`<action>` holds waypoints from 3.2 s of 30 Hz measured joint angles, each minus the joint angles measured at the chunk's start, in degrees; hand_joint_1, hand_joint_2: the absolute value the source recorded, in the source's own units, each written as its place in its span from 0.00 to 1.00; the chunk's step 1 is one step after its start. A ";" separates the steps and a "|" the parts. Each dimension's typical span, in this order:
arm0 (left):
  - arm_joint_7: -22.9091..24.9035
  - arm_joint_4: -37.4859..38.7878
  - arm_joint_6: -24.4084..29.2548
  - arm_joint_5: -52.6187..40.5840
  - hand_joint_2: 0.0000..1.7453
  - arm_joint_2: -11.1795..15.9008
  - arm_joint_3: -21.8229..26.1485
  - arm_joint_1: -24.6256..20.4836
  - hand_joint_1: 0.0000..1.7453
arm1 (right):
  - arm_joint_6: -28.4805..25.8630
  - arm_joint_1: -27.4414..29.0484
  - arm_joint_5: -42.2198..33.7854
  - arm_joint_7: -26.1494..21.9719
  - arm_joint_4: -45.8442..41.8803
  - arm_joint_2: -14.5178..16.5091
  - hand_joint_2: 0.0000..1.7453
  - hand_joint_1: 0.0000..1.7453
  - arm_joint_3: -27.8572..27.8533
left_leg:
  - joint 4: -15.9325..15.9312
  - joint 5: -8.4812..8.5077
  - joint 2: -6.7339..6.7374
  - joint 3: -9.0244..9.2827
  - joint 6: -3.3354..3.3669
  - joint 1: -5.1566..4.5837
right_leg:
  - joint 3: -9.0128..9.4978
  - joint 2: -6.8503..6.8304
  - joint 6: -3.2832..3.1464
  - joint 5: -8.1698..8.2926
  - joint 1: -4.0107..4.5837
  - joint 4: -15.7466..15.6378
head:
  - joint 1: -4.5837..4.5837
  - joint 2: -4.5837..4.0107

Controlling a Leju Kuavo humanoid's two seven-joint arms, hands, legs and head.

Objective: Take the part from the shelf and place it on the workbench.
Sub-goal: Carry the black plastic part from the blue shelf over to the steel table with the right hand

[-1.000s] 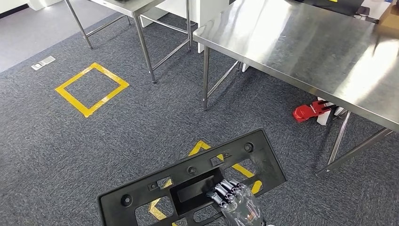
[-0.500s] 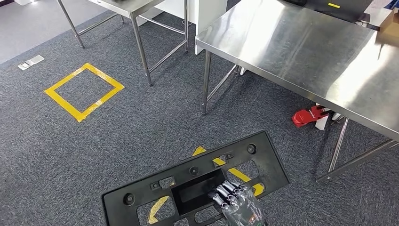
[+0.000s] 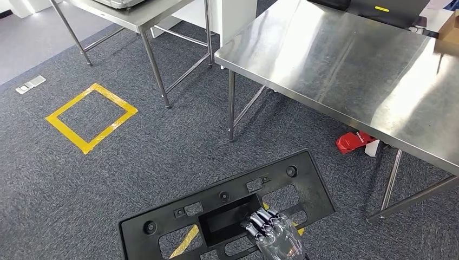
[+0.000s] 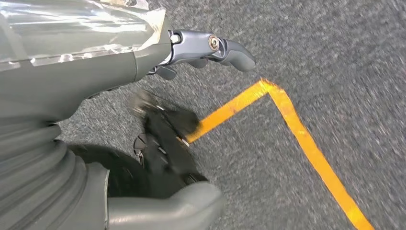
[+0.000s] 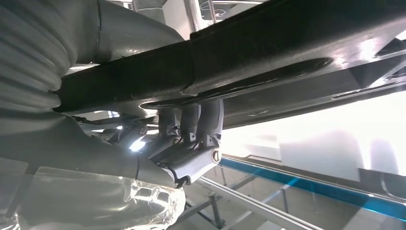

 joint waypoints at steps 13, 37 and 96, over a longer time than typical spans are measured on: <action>0.40 0.06 0.62 0.04 1.00 0.26 0.02 0.05 0.00 | 0.00 -0.02 -0.75 1.02 -0.25 0.04 1.00 1.00 0.02 | -15.63 11.99 0.71 3.01 2.69 -0.03 | -1.16 0.17 3.36 -6.32 0.06 10.74 | 0.27 -0.01; 0.38 0.08 1.10 0.61 1.00 0.15 0.03 0.09 0.00 | 0.00 -0.35 -1.76 -0.20 0.35 1.36 1.00 1.00 0.05 | -14.69 7.45 -3.58 5.14 0.81 -0.03 | -3.09 4.76 1.79 1.96 -0.06 1.27 | 0.21 0.00; 0.15 0.04 -0.08 -0.14 1.00 0.38 0.01 -0.08 0.00 | 0.00 -1.44 -1.97 -3.25 1.57 2.55 1.00 1.00 -1.87 | -17.84 9.63 0.33 7.51 4.52 -1.39 | -10.34 0.02 3.79 -5.38 -0.27 16.89 | 0.53 -0.01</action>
